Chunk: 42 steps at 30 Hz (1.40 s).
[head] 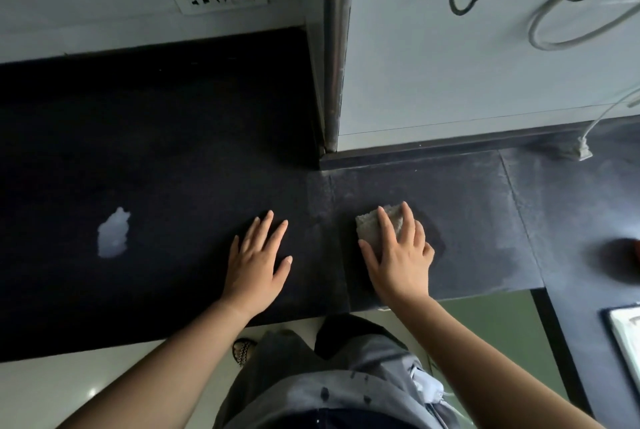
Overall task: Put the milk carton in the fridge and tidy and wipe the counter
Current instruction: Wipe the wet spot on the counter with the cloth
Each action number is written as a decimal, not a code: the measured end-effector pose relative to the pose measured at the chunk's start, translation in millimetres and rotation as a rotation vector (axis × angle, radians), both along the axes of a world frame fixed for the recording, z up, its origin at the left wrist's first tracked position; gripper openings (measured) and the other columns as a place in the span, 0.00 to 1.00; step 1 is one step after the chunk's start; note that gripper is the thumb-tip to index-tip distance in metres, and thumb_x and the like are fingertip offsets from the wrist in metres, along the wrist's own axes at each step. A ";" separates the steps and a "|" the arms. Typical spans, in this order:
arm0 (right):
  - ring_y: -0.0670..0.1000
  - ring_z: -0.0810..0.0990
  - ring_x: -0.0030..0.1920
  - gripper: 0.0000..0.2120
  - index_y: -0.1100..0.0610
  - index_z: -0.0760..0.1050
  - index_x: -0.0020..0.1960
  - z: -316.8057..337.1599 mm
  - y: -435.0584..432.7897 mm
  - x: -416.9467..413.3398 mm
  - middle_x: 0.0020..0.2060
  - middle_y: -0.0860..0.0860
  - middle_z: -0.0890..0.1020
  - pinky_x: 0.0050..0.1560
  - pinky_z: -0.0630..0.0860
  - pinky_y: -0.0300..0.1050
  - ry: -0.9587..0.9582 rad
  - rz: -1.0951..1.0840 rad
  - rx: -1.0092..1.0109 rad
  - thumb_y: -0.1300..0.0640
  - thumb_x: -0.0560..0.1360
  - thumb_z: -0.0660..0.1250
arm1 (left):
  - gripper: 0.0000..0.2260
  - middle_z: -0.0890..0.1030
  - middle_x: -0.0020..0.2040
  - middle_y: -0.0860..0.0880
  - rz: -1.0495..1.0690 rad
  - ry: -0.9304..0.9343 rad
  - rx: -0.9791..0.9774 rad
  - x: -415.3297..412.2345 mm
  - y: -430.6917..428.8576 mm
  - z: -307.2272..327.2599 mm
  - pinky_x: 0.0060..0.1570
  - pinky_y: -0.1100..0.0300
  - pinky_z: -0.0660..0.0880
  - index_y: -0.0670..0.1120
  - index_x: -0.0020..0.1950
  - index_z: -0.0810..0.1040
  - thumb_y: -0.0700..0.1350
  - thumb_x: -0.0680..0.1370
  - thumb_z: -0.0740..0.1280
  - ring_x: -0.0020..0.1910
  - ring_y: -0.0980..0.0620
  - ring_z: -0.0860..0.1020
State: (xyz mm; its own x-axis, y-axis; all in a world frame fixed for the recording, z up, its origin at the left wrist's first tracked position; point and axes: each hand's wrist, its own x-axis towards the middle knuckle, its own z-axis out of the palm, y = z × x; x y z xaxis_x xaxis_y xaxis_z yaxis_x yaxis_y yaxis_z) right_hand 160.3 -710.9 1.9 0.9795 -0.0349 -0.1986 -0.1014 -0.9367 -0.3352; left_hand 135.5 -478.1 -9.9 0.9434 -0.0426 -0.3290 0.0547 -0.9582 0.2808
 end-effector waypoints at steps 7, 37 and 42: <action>0.64 0.69 0.62 0.29 0.50 0.67 0.68 -1.6 -4.3 -4.7 0.69 0.61 0.66 0.46 0.74 0.60 -0.008 0.071 -0.082 0.38 0.71 0.63 | 0.30 0.46 0.78 0.52 -0.013 0.009 0.002 0.0 1.7 2.7 0.71 0.44 0.51 0.55 0.76 0.51 0.61 0.74 0.46 0.76 0.50 0.46; 0.60 0.66 0.63 0.25 0.47 0.66 0.67 14.1 374.3 12.4 0.66 0.53 0.64 0.53 0.73 0.55 -0.006 0.193 0.080 0.44 0.72 0.65 | 0.25 0.70 0.70 0.48 0.022 -0.115 0.058 -44.4 382.7 16.5 0.64 0.42 0.67 0.51 0.67 0.70 0.59 0.74 0.49 0.69 0.47 0.67; 0.58 0.56 0.70 0.27 0.45 0.59 0.71 -2.7 390.6 2.6 0.74 0.52 0.54 0.61 0.65 0.60 -0.050 0.094 -0.065 0.41 0.75 0.59 | 0.22 0.67 0.72 0.47 -0.014 -0.139 0.076 -22.7 395.5 -3.7 0.65 0.37 0.63 0.53 0.69 0.67 0.57 0.76 0.53 0.71 0.45 0.65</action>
